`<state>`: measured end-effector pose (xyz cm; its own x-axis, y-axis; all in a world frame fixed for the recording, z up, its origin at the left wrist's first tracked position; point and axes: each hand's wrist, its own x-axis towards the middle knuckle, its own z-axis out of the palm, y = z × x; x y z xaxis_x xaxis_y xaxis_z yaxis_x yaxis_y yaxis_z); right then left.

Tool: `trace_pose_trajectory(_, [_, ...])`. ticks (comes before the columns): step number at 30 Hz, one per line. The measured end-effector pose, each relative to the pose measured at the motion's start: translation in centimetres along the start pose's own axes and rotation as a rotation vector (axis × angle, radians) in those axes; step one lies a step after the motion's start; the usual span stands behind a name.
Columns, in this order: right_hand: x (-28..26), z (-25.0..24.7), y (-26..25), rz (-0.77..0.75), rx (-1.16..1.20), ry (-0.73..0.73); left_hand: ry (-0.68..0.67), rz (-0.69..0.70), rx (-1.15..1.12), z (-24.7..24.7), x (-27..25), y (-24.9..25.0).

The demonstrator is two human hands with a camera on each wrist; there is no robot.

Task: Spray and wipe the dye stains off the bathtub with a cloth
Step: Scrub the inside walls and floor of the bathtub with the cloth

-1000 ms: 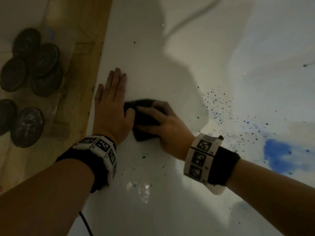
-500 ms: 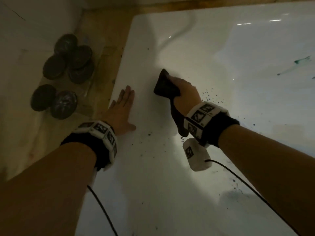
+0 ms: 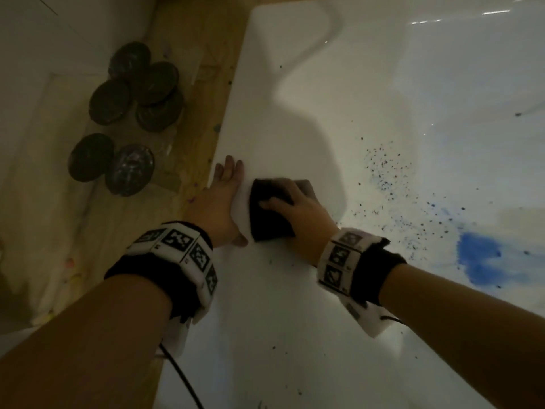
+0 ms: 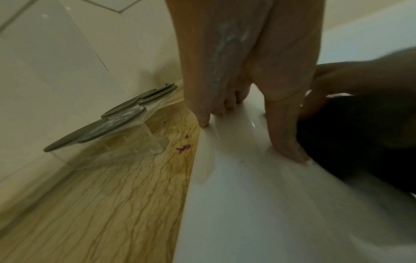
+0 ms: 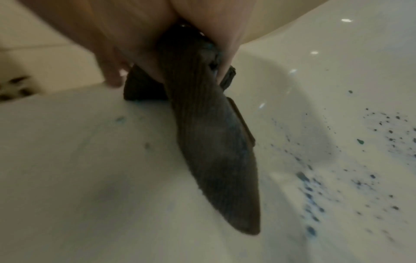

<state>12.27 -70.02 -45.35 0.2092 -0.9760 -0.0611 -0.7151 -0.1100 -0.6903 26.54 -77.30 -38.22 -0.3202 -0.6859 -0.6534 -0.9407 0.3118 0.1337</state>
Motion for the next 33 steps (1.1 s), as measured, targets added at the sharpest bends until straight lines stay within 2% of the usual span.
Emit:
trace_pose_trajectory(4, [-3.8, 0.2, 1.6, -0.132, -0.127, -0.318, -0.008, -0.002, 0.078, -0.2, 0.1, 0.4])
trace_pose_trajectory(5, [-4.2, -0.4, 2.0, -0.162, -0.121, -0.331, -0.010, -0.005, 0.100, -0.3, 0.2, 0.4])
trace_pose_trajectory(7, [-4.1, -1.6, 2.5, -0.163, -0.047, -0.180, -0.015, -0.006, 0.105, -0.3, 0.0, 0.4])
trace_pose_trajectory(8, [-3.3, -2.2, 2.6, -0.093, 0.006, -0.034, -0.010, -0.004, 0.098, -0.3, 0.0, 0.3])
trace_pose_trajectory(10, [-0.9, -3.4, 2.6, 0.141, 0.116, 0.267, -0.004, -0.002, 0.084, -0.3, 0.0, 0.0])
trace_pose_trajectory(11, [0.5, -3.5, 2.2, 0.237, 0.172, 0.354, -0.004, -0.003, 0.081, -0.3, 0.0, -0.1])
trace_pose_trajectory(12, [1.8, -3.4, 1.7, 0.295, 0.224, 0.381, 0.000, -0.004, 0.079, -0.3, 0.0, -0.2])
trace_pose_trajectory(14, [3.3, -2.2, 0.3, 0.309, 0.206, 0.301, 0.009, -0.008, 0.062, -0.3, 0.0, -0.2])
trace_pose_trajectory(16, [2.9, -0.4, -0.5, 0.216, 0.087, 0.228, 0.017, -0.009, 0.031, -0.2, 0.0, -0.2])
trace_pose_trajectory(20, [-2.6, 1.8, 0.4, -0.180, -0.175, 0.011, 0.007, 0.004, 0.050, -0.3, 0.1, -0.3])
trace_pose_trajectory(21, [-4.2, 2.1, 1.1, -0.236, -0.250, -0.069, 0.003, 0.002, 0.070, -0.3, 0.2, -0.3])
trace_pose_trajectory(23, [-6.5, 1.7, 1.6, -0.250, -0.271, -0.281, 0.000, -0.006, 0.095, -0.4, 0.3, 0.0])
trace_pose_trajectory(24, [-6.8, 0.9, 1.9, -0.240, -0.251, -0.346, 0.001, -0.010, 0.104, -0.5, 0.3, 0.1])
trace_pose_trajectory(25, [-6.6, 0.2, 2.2, -0.188, -0.192, -0.352, 0.001, -0.013, 0.110, -0.5, 0.3, 0.2])
trace_pose_trajectory(26, [-6.2, -0.4, 2.5, -0.107, -0.152, -0.305, -0.001, -0.017, 0.109, -0.6, 0.2, 0.2])
trace_pose_trajectory(27, [-5.4, -1.0, 2.6, -0.022, -0.066, -0.180, -0.001, -0.018, 0.099, -0.5, 0.2, 0.1])
trace_pose_trajectory(29, [-3.1, -2.0, 2.1, 0.105, 0.093, 0.186, 0.006, -0.015, 0.063, -0.5, 0.2, -0.1])
trace_pose_trajectory(30, [-2.1, -2.0, 1.4, 0.142, 0.129, 0.288, 0.010, -0.012, 0.050, -0.5, 0.2, -0.2])
trace_pose_trajectory(33, [-0.4, 0.6, -1.0, 0.105, 0.156, 0.273, 0.019, 0.007, 0.021, -0.3, 0.3, -0.4])
